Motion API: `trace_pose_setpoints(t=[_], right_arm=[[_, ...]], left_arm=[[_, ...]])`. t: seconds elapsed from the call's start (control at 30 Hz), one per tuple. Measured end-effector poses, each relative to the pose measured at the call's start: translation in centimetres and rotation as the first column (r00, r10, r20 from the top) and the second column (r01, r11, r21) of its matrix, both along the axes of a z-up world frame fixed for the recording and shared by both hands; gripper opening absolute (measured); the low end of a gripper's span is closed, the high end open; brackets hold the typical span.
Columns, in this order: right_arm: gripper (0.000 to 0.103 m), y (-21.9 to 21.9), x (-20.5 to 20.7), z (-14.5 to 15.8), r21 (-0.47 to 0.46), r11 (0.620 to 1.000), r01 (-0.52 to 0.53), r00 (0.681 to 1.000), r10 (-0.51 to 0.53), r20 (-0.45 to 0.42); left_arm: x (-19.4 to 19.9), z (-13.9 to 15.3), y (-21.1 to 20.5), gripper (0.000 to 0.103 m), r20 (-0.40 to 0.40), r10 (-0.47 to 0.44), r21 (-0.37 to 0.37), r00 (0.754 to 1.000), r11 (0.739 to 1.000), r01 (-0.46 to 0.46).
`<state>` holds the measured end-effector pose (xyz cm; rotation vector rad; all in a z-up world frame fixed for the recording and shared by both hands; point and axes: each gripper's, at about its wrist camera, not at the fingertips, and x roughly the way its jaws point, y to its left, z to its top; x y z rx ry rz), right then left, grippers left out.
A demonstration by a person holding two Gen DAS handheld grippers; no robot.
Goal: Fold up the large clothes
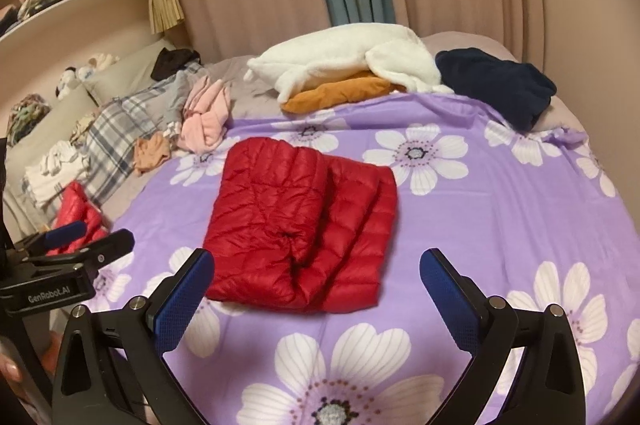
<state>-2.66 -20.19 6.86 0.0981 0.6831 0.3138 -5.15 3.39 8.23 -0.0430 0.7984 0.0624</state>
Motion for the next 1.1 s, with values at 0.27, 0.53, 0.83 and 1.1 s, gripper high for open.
trace_pose_setpoints(t=[0.27, 0.53, 0.83, 1.1], right_arm=[[0.102, 0.6, -1.7, 1.4, -0.021, 1.000, -0.020, 1.000, 0.020, 0.003], [0.102, 0.6, -1.7, 1.2, -0.018, 1.000, -0.009, 1.000, 0.009, -0.013], [0.102, 0.9, -2.2, 1.4, -0.035, 0.999, -0.013, 1.000, 0.013, -0.005], [0.102, 1.1, -2.3, 1.5, -0.042, 0.999, -0.019, 1.000, 0.019, 0.000]], left_arm=[[-1.2, 1.1, -0.5, 0.103, -0.005, 0.024, 0.005, 1.000, 1.000, -0.024], [-2.1, 1.5, -1.2, 0.103, -0.001, 0.020, 0.027, 1.000, 0.999, -0.020], [-2.5, 1.5, -1.9, 0.103, -0.001, 0.012, 0.052, 1.000, 0.999, -0.012], [-2.6, 1.4, -2.2, 0.103, -0.001, 0.009, 0.062, 1.000, 0.998, -0.009]])
